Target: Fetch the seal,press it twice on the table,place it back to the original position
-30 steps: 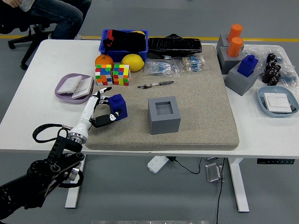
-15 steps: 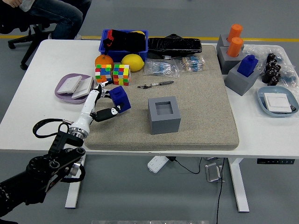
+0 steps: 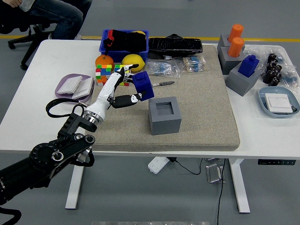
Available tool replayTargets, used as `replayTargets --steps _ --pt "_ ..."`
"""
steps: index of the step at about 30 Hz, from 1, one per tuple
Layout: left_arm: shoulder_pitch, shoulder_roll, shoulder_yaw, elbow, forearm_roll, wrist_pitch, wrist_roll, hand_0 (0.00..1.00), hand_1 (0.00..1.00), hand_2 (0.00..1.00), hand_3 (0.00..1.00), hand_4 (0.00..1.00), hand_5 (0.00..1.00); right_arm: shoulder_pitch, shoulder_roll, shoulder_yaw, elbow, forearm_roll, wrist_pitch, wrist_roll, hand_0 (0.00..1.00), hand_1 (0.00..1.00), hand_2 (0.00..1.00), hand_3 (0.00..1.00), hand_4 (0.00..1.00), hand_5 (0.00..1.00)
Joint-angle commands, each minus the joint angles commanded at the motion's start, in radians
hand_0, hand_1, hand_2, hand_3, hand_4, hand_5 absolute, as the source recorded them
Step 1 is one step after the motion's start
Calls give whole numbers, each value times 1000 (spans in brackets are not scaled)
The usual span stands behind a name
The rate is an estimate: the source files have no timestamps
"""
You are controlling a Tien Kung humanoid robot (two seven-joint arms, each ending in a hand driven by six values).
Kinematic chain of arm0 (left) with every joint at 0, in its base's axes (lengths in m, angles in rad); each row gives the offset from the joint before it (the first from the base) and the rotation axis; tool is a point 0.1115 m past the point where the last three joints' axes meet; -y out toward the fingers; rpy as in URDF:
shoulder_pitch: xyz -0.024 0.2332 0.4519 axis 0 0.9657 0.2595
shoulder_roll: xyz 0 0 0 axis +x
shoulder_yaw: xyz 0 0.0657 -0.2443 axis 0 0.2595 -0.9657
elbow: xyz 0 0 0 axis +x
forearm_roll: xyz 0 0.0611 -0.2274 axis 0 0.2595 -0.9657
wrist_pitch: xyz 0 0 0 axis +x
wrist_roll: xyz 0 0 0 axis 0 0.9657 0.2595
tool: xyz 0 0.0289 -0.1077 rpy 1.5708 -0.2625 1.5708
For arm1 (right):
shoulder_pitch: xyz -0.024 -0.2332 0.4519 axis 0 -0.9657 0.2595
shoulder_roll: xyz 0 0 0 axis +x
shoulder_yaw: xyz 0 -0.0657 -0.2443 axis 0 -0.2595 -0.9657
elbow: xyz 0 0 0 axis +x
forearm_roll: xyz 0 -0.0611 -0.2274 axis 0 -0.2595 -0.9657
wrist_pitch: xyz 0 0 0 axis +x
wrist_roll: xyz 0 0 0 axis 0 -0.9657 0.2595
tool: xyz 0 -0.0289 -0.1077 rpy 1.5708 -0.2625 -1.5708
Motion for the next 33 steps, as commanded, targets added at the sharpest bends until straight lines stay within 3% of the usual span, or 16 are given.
replayTargets --steps 6,15,22,33 --pt "-50 -5 47 -36 31 -43 49 812 572 466 868 719 2 4 -2 -7 1 3 0 0 951 799 798 818 900 496" --pt "-103 -29 124 9 15 -68 69 817 571 466 868 719 2 6 -6 -17 1 7 0 0 951 799 797 817 900 497" --pt "-112 -42 172 49 -11 -64 61 815 572 465 869 720 2 0 -5 -22 0 8 0 0 951 798 797 817 900 498" --pt "-113 -46 183 61 -22 -61 58 817 574 468 870 721 2 2 -6 -19 2 6 0 0 951 798 797 819 900 498"
